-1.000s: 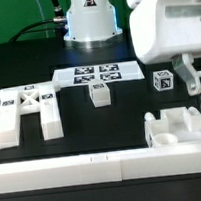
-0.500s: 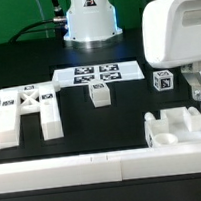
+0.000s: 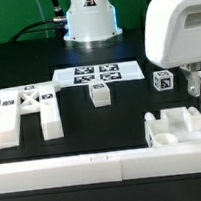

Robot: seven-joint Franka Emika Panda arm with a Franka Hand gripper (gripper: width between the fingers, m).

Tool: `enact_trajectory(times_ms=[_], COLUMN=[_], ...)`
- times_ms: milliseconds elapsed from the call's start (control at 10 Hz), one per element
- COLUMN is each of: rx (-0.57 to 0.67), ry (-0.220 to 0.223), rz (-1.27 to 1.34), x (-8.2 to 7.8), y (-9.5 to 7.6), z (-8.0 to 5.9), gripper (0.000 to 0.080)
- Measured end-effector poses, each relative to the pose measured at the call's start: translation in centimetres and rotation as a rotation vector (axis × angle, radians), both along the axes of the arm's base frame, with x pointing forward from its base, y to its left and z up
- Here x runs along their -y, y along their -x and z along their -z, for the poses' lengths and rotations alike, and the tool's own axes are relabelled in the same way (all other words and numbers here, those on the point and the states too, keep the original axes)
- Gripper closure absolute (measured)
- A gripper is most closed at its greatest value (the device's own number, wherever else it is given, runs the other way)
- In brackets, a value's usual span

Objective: Assemble chair

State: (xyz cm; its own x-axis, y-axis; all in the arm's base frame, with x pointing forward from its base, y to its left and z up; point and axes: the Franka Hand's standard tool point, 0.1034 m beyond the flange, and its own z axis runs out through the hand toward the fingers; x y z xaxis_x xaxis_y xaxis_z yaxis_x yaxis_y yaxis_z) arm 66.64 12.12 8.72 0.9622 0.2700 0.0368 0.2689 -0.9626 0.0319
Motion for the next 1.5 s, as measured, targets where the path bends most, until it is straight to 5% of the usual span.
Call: enact_trajectory(times_ms=[400,600,800,1200,1500], rx=[-0.021,-0.223,-0.307,-0.342,-0.329], ry=[0.004,0.055,0.077,0.086,0.087], rz=[-0.006,0.027,0.029,0.048,0.067], x=[0.1,1.0,0.6,1.1,1.0], y=[0.3,1.4,-0.2,-0.3,-2.7], z=[0.3,0.3,0.0,0.1,-0.2], gripper=[0.0151,0.0151,0.0151,0.0151,0.0151])
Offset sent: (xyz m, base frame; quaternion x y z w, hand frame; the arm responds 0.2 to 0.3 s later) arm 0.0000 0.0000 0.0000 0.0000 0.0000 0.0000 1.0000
